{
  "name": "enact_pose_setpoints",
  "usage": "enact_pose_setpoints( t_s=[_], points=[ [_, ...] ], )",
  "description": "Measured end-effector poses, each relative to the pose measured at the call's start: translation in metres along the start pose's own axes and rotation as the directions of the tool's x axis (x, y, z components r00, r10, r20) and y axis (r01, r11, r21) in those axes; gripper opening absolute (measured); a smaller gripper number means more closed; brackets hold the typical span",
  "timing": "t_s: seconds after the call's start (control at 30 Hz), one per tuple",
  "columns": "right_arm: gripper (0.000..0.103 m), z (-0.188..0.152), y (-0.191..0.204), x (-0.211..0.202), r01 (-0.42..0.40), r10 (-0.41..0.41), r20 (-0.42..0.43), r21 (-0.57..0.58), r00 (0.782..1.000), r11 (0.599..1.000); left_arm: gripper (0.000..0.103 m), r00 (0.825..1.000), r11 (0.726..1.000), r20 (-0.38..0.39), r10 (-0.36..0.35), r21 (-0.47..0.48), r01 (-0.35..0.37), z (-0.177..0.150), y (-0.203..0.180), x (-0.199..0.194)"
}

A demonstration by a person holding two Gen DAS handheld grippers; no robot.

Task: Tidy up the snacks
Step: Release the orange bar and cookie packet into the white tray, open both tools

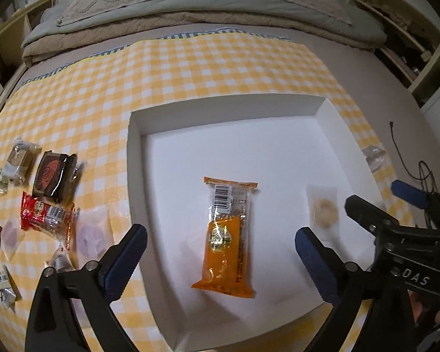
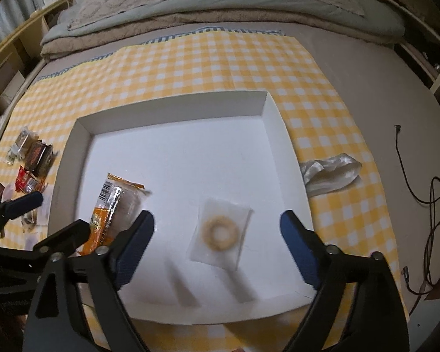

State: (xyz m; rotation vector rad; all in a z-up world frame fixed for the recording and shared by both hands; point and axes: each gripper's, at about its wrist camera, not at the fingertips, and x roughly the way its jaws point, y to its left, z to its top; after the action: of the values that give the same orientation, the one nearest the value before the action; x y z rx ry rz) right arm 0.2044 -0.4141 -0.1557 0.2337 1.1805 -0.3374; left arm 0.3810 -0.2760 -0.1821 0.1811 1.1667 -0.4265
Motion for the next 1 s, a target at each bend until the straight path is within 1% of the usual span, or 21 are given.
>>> enact_pose_setpoints(
  t_s=[0.07, 0.1, 0.27, 0.4, 0.67, 1.0],
  points=[
    [0.102, -0.001, -0.001, 0.000, 0.011, -0.011, -0.002, 0.001, 1.000, 1.000, 0.103, 1.000, 1.000, -0.003, 0.008, 0.001, -0.008, -0.001, 0.002, -0.002],
    [0.103, -0.002, -0.002, -0.001, 0.016, -0.016, -0.003, 0.001, 1.000, 1.000, 0.103, 1.000, 1.000, -0.004, 0.010, 0.000, -0.010, -0.002, 0.002, -0.003],
    [0.103, -0.005, -0.004, -0.004, 0.017, -0.017, -0.008, 0.000, 1.000, 1.000, 0.103, 1.000, 1.000, -0.019, 0.013, -0.011, -0.013, -0.004, 0.007, -0.008],
    [0.103, -0.008, -0.003, -0.009, 0.023, -0.023, 0.001, -0.015, 1.000, 1.000, 0.103, 1.000, 1.000, -0.014, 0.020, -0.015, -0.020, -0.005, 0.009, -0.017],
    [0.103, -0.012, 0.003, -0.033, 0.030, -0.029, 0.049, -0.017, 0.998, 0.999, 0.103, 0.999, 0.999, 0.031, 0.031, -0.019, -0.031, -0.018, 0.021, -0.048],
    [0.103, -0.015, 0.013, -0.056, 0.031, -0.028, 0.102, -0.023, 0.994, 0.999, 0.103, 0.995, 0.998, 0.084, 0.050, -0.047, -0.046, -0.040, 0.048, -0.093]
  ],
)
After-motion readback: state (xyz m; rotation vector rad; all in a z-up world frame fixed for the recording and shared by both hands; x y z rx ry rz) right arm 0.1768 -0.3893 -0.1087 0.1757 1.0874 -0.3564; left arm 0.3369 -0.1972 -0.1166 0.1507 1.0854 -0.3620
